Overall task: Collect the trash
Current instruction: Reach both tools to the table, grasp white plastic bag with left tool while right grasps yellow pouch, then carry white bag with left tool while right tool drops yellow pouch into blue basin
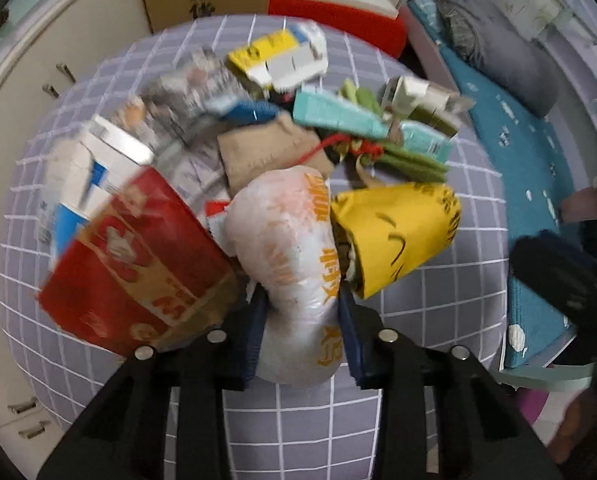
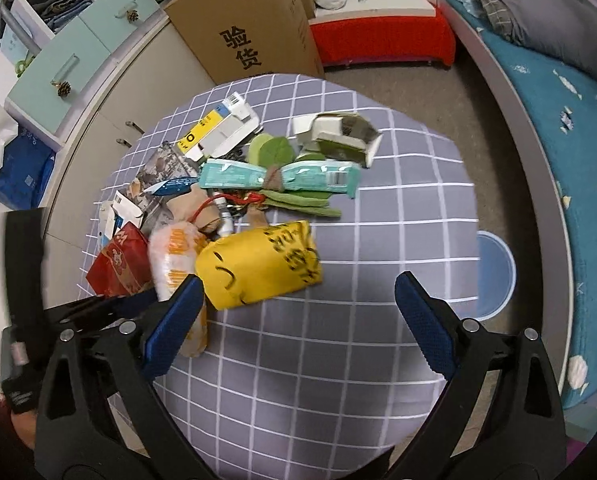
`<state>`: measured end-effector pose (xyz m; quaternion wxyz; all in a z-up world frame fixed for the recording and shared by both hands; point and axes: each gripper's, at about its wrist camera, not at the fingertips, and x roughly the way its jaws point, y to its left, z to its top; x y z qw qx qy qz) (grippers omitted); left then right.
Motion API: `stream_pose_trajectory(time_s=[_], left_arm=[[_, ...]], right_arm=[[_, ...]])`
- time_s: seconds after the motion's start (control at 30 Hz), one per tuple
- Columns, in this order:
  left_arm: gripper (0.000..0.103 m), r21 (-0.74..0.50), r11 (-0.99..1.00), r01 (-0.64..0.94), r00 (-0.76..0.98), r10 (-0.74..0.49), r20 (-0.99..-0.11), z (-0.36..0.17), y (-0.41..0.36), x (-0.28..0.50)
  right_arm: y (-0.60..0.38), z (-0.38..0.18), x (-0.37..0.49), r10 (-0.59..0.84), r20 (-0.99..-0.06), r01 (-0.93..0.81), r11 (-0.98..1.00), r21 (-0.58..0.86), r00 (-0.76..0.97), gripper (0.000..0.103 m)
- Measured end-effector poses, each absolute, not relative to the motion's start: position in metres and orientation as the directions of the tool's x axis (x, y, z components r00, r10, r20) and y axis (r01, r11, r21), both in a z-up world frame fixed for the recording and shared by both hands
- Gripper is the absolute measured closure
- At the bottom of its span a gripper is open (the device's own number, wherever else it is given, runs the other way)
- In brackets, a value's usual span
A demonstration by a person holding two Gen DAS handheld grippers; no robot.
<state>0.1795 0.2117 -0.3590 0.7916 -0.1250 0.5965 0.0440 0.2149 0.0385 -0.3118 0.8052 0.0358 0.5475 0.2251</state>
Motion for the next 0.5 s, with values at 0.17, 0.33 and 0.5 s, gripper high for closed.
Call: stream_pose_trajectory(time_s=[0.17, 0.33, 0.5], left_arm=[[0.070, -0.182, 0.955, -0.234, 0.385, -0.081, -0.919, -0.322, 0.230, 0.163], [0.070, -0.182, 0.948, -0.262, 0.414, -0.060, -0.908, -0.309, 0.246, 0.164], [0.070, -0.186, 0.943, -0.274, 0.396, -0.065, -0.916, -0.318, 0.251, 0.170]], right_arm=[[0.066, -0.322, 0.220, 0.400, -0.874, -0.356, 0.887, 0.295, 0.274, 0.007], [0.093, -0.339, 0.224, 0.374, -0.889, -0.414, 0.877, 0.246, 0.265, 0.007], [0.117, -0.362, 0.228, 0.328, -0.918, -0.482, 0.856, 0.188, 0.224, 0.006]])
